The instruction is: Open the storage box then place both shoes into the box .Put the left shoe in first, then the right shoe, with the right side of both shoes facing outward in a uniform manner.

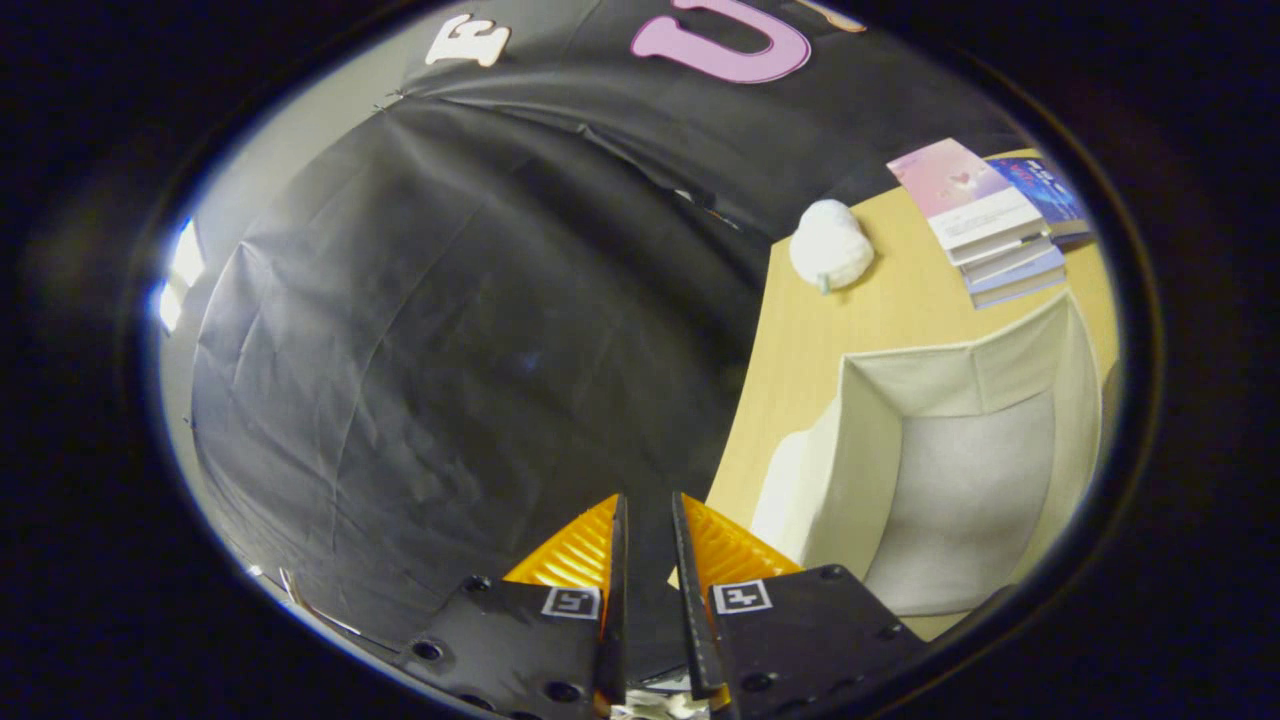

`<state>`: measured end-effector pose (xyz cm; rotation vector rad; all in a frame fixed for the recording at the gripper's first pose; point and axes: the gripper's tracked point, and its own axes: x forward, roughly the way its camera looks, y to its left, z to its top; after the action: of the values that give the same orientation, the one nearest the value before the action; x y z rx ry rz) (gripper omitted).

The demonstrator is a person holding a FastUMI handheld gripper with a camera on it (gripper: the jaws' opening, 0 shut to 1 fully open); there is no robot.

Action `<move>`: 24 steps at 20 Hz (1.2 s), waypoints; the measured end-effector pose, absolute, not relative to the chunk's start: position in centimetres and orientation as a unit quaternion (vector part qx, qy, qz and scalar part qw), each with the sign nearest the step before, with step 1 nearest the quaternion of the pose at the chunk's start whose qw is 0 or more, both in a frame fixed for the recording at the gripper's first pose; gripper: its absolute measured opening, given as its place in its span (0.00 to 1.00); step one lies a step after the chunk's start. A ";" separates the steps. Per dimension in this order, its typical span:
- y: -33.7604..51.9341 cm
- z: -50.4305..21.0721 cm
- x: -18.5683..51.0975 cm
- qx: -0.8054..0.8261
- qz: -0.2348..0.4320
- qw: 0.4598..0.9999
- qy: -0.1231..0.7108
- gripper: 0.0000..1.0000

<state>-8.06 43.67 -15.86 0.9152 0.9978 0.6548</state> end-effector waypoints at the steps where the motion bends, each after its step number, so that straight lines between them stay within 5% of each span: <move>1: 43.1 -15.8 -7.7 0.415 0.293 0.735 0.449 0.27; 16: 24.2 -19.1 -5.2 0.375 0.159 0.819 0.404 0.27; 24: 13.6 -27.0 -9.3 0.351 0.063 0.813 0.461 0.27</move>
<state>-9.32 13.65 -27.00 0.7503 0.9834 0.1350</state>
